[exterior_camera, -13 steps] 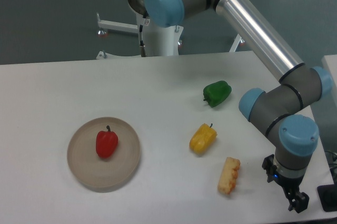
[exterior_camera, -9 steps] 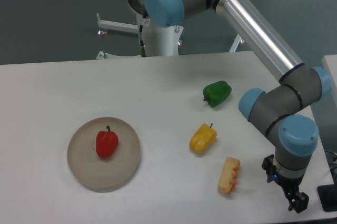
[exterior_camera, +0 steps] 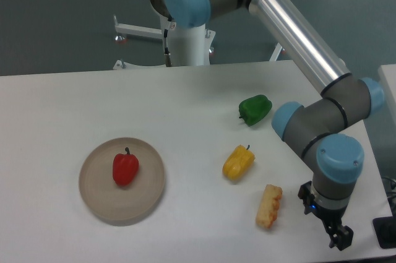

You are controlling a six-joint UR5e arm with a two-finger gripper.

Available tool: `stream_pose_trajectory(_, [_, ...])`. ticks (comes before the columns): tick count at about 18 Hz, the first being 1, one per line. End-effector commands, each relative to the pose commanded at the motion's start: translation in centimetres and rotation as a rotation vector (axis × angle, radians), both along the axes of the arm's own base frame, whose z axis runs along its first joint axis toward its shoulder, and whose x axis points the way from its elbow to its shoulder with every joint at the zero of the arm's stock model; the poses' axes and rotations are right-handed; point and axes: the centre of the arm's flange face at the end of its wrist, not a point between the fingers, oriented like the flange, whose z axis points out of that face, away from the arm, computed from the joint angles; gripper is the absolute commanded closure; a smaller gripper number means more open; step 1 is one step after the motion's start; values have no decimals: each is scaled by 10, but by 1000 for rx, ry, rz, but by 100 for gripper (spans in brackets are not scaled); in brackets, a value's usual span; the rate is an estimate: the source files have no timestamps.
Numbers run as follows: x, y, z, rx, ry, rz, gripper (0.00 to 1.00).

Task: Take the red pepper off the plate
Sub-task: 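Swing the open gripper over to above the red pepper on the plate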

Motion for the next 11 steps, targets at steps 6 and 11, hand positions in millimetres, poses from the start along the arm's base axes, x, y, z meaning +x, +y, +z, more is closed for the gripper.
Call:
stream_pose_trajectory(6, [87,-18,52,16,-127,174,0])
stream_pose_trajectory(11, [184,-34,90,-9,-251,431,0])
